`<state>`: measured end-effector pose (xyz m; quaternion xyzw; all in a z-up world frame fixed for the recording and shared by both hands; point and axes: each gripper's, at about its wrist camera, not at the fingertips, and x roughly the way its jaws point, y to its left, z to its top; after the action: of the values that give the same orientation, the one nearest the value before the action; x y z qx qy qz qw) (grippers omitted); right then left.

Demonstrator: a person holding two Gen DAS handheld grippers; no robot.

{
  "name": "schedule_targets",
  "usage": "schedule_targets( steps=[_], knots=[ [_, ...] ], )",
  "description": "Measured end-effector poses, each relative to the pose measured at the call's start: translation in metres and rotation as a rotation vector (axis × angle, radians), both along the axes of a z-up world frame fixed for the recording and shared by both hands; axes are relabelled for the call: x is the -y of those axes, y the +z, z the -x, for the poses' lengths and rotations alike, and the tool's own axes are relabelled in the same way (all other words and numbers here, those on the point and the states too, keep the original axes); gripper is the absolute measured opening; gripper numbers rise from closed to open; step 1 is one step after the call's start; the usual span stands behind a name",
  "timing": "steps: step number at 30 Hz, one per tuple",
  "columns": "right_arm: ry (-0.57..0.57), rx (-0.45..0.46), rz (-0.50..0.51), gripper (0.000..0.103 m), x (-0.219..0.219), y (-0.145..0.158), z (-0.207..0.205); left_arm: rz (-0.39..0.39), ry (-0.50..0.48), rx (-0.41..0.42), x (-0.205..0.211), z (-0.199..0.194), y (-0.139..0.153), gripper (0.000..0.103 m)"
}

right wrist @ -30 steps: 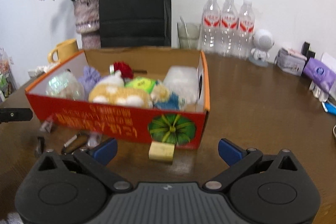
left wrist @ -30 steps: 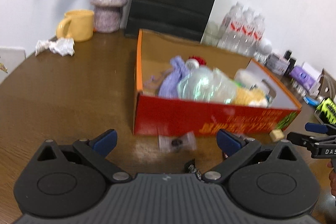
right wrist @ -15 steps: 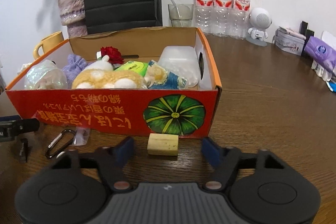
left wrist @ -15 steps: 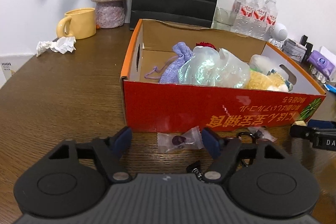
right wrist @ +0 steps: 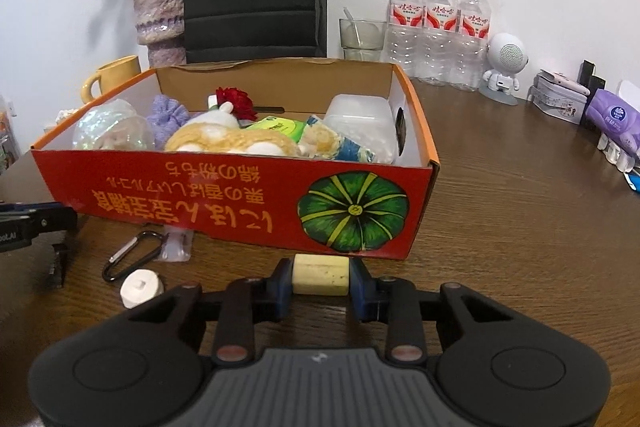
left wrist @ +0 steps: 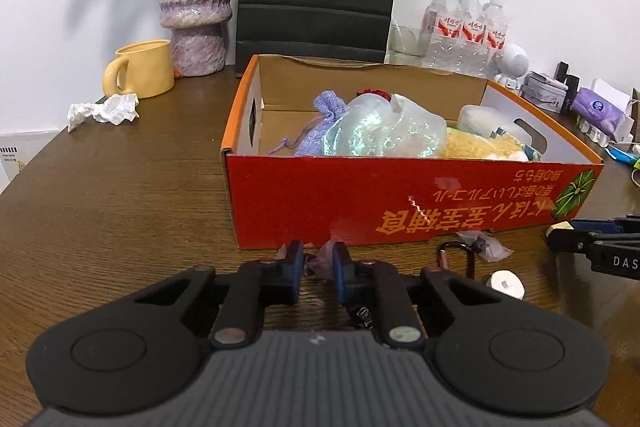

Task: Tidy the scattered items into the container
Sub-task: 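Grasp the black clip with the left tool while the right tool grasps the yellow soap bar, then carry the clip and soap bar into the box and open both tools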

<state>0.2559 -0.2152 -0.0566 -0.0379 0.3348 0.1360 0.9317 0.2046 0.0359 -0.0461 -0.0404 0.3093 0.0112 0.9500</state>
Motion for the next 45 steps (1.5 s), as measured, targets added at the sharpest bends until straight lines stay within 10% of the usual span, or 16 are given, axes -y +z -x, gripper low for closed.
schedule_targets(
  steps=[24,33,45],
  knots=[
    [0.07,0.18,-0.136,0.029,0.011,0.074,0.038,0.08,-0.098,0.244,-0.005,0.059,0.073,0.011],
    [0.082,0.224,-0.133,0.029,-0.021,0.106,-0.022,0.094,-0.113,0.317,0.002,-0.005,0.115,0.011],
    [0.045,0.127,-0.131,0.029,-0.051,0.071,-0.125,0.167,-0.032,0.194,-0.017,-0.118,0.073,0.011]
  ],
)
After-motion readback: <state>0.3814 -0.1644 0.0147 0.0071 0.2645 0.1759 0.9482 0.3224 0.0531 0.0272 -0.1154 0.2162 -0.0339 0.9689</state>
